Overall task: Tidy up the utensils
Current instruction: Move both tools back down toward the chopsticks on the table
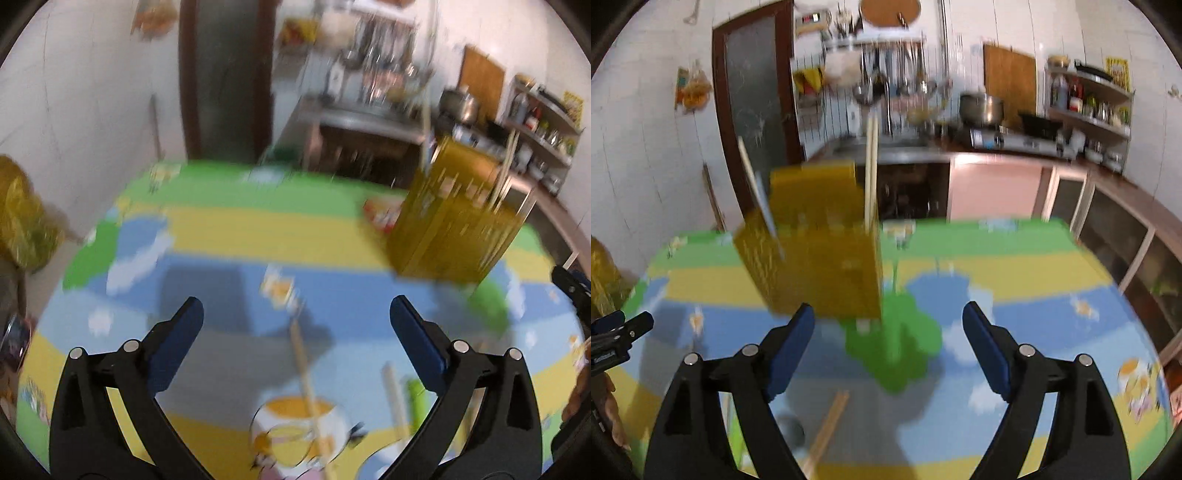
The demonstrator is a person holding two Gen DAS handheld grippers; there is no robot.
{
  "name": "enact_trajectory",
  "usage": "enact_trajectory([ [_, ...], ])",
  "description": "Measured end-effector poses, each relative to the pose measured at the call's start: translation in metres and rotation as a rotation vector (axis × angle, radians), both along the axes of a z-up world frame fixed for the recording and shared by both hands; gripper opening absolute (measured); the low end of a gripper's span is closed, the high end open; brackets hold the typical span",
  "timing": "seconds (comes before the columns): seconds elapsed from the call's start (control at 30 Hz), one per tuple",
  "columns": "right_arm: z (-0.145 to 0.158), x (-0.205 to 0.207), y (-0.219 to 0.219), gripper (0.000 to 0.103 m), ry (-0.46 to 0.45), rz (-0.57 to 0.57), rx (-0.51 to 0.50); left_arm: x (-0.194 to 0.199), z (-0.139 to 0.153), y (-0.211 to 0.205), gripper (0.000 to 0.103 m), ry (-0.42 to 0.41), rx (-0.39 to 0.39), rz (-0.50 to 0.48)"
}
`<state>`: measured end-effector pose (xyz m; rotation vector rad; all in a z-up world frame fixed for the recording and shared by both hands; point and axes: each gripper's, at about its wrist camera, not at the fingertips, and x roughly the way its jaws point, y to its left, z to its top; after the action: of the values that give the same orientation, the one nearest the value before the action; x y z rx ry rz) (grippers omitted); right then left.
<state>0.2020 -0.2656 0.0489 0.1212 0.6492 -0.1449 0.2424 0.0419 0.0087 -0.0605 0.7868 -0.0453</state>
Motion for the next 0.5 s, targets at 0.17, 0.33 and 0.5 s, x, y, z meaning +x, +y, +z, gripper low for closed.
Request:
enact_trajectory([
  [0.17,-0.048,-0.010,0.008,0.081,0.114,-0.002,0.018,0.004,-0.041,0.006,0.098,0.088,-0.010,0.005],
  [0.33,-0.077,-0.015,0.012,0.081,0.173,-0.036,0.016,0.007,-0.060,0.001,0.098,0.115,0.032,-0.024],
  [0.5,-0.089,-0.012,0.016,0.081,0.204,-0.039,0.006,0.013,-0.079,0.003,0.098,0.179,0.025,-0.003],
])
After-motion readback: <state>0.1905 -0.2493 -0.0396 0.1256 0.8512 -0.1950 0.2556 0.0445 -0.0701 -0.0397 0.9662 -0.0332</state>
